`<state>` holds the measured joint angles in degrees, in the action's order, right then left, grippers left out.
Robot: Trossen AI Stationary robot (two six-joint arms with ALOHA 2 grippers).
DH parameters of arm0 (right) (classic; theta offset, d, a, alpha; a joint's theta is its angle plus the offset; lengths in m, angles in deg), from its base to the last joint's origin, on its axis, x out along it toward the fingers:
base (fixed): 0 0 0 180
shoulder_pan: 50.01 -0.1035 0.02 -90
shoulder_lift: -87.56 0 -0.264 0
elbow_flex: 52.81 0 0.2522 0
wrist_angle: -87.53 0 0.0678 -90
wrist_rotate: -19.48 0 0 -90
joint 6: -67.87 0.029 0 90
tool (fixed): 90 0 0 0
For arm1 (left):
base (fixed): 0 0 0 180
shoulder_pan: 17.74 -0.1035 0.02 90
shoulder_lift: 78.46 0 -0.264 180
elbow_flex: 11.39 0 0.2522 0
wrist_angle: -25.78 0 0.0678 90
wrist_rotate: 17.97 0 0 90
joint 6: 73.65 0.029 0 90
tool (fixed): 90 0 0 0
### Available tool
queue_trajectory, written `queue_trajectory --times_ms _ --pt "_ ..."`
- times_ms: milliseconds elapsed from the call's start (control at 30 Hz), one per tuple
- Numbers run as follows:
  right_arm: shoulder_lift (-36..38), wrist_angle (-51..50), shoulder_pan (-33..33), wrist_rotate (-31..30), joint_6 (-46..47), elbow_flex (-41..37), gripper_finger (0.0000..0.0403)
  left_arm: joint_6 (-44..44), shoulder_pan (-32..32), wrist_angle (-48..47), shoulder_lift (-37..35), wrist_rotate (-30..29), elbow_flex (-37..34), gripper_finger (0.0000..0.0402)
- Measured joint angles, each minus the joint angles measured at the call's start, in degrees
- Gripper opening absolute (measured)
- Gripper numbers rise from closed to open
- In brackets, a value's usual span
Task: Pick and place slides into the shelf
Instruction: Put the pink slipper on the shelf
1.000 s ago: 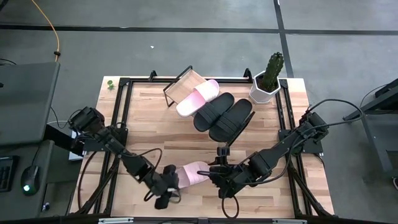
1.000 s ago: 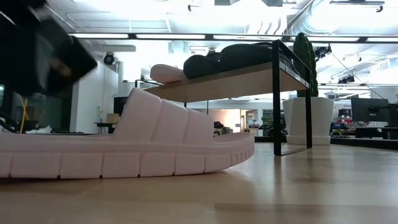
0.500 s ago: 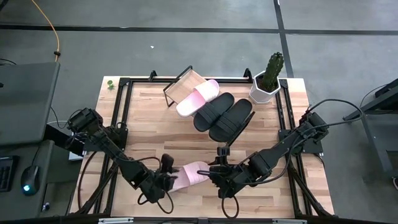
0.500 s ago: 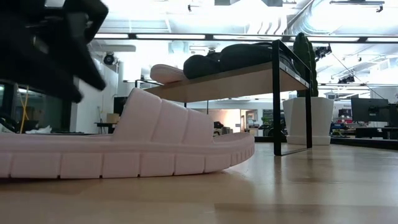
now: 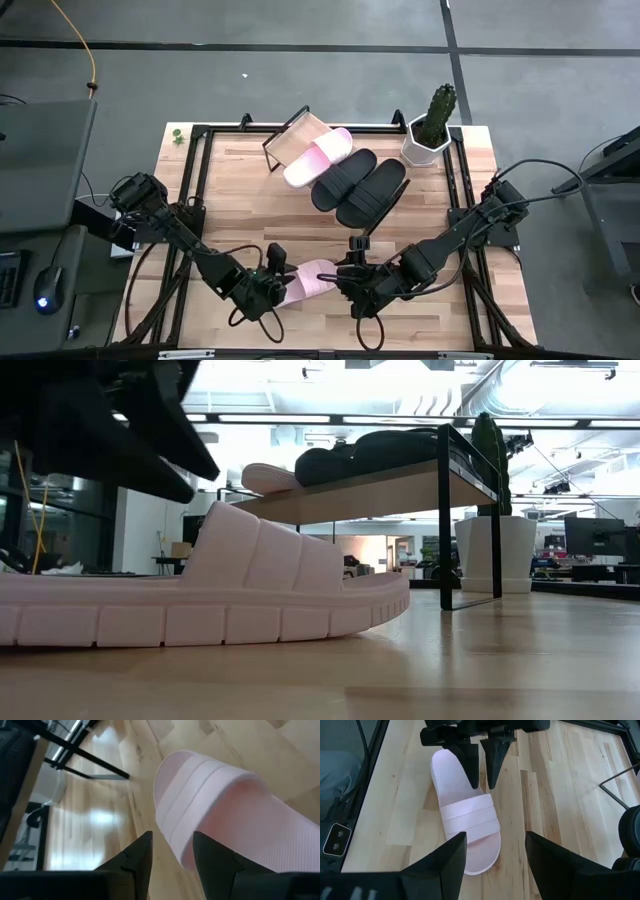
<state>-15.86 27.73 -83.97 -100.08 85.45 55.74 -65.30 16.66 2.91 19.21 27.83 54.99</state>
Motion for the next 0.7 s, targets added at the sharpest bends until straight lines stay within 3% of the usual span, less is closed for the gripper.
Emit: queue_trajectory --times_ms 367,700 --pt "0.0 0.0 -0.22 0.26 0.4 0.0 0.0193 3.86 -1.72 2.2 0.04 8.62 0.0 0.0136" --pt "0.0 0.0 -0.2 0.3 0.4 0.0 0.0193 3.39 -2.58 2.84 0.04 7.74 0.0 0.0248"
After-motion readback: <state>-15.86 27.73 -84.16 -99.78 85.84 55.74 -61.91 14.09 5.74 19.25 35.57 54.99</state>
